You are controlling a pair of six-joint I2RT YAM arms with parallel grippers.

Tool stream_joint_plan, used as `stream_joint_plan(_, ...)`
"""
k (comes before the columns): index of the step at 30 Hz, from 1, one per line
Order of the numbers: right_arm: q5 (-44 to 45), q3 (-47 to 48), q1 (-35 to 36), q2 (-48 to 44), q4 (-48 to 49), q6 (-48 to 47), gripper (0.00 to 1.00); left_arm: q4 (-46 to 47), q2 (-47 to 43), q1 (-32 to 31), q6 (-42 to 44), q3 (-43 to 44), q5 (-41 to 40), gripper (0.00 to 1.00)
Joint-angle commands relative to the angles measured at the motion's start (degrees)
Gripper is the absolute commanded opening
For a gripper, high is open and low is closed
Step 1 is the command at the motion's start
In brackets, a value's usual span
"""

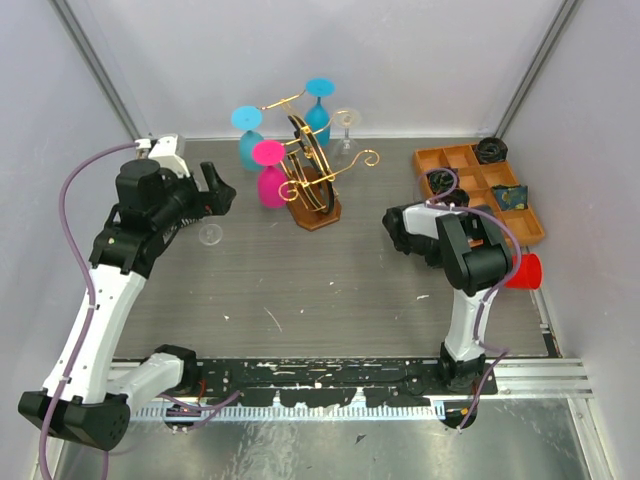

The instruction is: Take the wine glass off the wine glass rack

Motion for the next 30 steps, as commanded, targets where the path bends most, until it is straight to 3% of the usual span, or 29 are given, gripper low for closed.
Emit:
stream_joint_plan(1,-2.46,2.75,1.98,-1.03,2.00,-1.76,0.01,0.23,-1.46,-0.16,1.04,-1.07,-0.09,0.98)
stream_joint_plan(11,-5.94,6.58,5.51,9.98,1.60,1.70,0.01,-0.19,-1.92,-0.10,1.28,-1.22,-0.51,0.98)
stream_joint_plan(22,-10.49,3.98,6.15,10.64,6.91,2.53,0.01,0.14,-1.75,-0.21,1.27,-1.79,-0.60,0.98)
stream_joint_plan(23,-10.90,3.84,6.32,10.88,7.21,2.57,0.03,0.14,-1.77,-0.24,1.25,-1.83,-0.63,0.98)
stream_joint_plan(25,-11.49,4.07,6.77,11.97,6.84,2.89,0.34,0.10,-1.83,-0.21,1.27,-1.94,-0.64,0.98)
stream_joint_plan(26,-11.14,4.63,7.15,12.74,6.25,3.18,0.43,0.19,-1.89,-0.31,1.27,-2.04,-0.64,0.98)
stream_joint_plan(30,-11.26,6.19,8.79,14.20,5.10,3.56,0.52,0.40,-2.00,-0.26,1.27,-2.39,-0.86,0.98)
